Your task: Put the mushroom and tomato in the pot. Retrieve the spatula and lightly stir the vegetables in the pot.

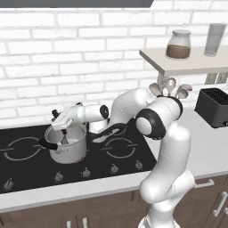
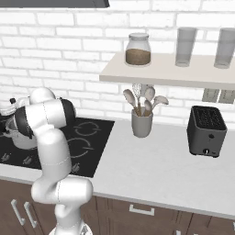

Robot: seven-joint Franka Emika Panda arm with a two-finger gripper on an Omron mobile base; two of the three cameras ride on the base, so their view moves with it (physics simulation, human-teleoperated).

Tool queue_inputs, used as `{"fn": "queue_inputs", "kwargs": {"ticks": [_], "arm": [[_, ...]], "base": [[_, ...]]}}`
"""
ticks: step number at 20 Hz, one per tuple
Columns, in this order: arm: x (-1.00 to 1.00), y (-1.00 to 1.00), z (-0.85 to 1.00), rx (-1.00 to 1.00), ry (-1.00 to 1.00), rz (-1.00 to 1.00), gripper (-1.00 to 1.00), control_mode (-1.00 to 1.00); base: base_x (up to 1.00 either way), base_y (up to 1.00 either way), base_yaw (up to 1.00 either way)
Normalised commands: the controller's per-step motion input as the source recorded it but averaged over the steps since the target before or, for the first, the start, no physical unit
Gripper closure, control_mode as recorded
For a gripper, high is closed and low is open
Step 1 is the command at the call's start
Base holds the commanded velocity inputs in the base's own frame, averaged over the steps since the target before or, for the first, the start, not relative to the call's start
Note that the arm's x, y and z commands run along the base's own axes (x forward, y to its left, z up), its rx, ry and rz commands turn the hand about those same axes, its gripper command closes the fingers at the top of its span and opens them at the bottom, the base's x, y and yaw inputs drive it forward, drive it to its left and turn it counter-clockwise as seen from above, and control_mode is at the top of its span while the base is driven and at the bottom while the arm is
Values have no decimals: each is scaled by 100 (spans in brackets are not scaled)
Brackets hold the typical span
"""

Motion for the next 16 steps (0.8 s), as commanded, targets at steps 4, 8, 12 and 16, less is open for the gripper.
{"fn": "queue_inputs", "kwargs": {"ticks": [4, 8, 12, 16], "arm": [[6, -35, -68, 13, -24, 23, 100, -100], [4, -54, -100, 8, -11, 23, 100, -100], [-7, -61, -69, 16, -13, 23, 100, -100], [-2, -58, 12, 15, -17, 15, 100, -100]], "base": [[0, 0, 0], [0, 0, 0], [0, 0, 0], [0, 0, 0]]}}
